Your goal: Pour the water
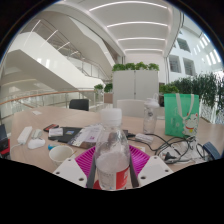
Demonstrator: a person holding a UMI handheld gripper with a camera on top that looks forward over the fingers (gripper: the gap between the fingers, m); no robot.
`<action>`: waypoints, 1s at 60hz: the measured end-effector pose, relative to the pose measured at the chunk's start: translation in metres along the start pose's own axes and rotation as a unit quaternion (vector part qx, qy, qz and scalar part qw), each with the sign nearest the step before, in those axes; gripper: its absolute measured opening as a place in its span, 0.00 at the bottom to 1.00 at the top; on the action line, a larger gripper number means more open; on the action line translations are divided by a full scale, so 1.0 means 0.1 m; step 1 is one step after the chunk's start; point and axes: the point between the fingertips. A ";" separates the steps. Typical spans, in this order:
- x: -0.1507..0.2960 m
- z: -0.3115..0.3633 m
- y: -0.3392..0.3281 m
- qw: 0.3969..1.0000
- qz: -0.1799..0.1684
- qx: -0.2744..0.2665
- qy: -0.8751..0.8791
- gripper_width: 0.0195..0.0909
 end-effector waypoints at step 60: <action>-0.20 0.20 -1.66 0.987 0.121 -0.093 0.054 0.85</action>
Point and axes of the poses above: the point between the fingertips, and its own axes, seen from behind it with the camera up: z to the left, x up, y forward, the way the camera looks, and after that the axes turned 1 degree about z, right-handed
